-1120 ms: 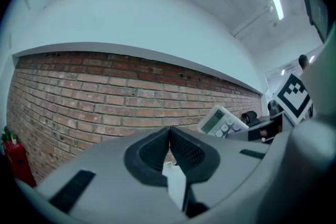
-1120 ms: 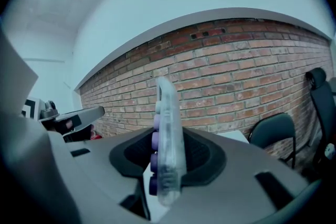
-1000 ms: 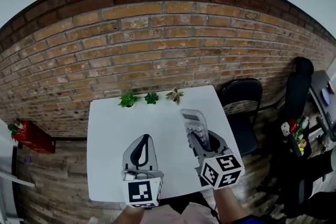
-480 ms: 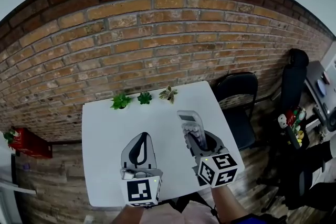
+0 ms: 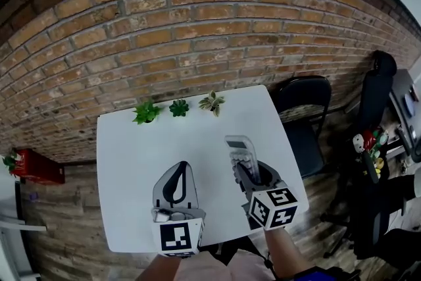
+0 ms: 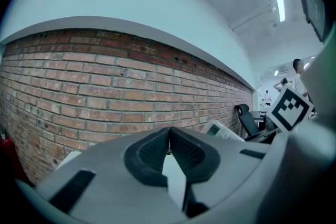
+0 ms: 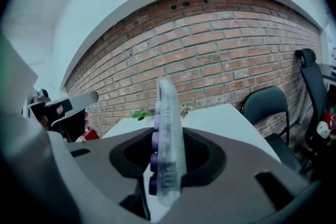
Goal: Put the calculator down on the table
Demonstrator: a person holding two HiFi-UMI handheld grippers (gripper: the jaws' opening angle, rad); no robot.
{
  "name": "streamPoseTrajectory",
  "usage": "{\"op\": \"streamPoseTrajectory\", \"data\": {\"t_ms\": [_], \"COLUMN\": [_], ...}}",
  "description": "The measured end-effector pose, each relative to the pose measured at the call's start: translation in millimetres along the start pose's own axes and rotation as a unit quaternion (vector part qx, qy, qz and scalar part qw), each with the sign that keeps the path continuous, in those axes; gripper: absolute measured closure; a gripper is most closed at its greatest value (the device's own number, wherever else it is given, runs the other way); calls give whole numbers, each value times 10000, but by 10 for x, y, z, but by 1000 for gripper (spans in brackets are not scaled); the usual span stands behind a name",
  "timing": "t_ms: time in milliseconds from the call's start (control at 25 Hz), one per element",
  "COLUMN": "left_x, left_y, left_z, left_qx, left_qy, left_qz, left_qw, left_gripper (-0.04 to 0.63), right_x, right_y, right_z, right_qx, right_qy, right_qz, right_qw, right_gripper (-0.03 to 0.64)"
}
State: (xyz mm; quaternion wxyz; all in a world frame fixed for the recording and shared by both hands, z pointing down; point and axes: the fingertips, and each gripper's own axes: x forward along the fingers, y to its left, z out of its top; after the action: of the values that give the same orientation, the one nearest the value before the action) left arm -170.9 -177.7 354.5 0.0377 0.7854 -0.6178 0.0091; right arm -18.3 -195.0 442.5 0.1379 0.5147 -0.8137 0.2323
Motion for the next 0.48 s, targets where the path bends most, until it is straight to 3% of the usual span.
{"op": "streamPoseTrajectory", "data": {"t_ms": [480], "left_x": [200], "left_y": [31], "left_z": [-464], "left_qx": [-94], "left_qy": [617], "left_qz": [193], "left_qw": [9979], "left_gripper": [583], "right_x": [421], "right_y": [-237], "right_z": [-597], "right_qx": [454], "right_qy": [772], "right_qz": [76], "right_qw": [9960], "right_gripper": [482]}}
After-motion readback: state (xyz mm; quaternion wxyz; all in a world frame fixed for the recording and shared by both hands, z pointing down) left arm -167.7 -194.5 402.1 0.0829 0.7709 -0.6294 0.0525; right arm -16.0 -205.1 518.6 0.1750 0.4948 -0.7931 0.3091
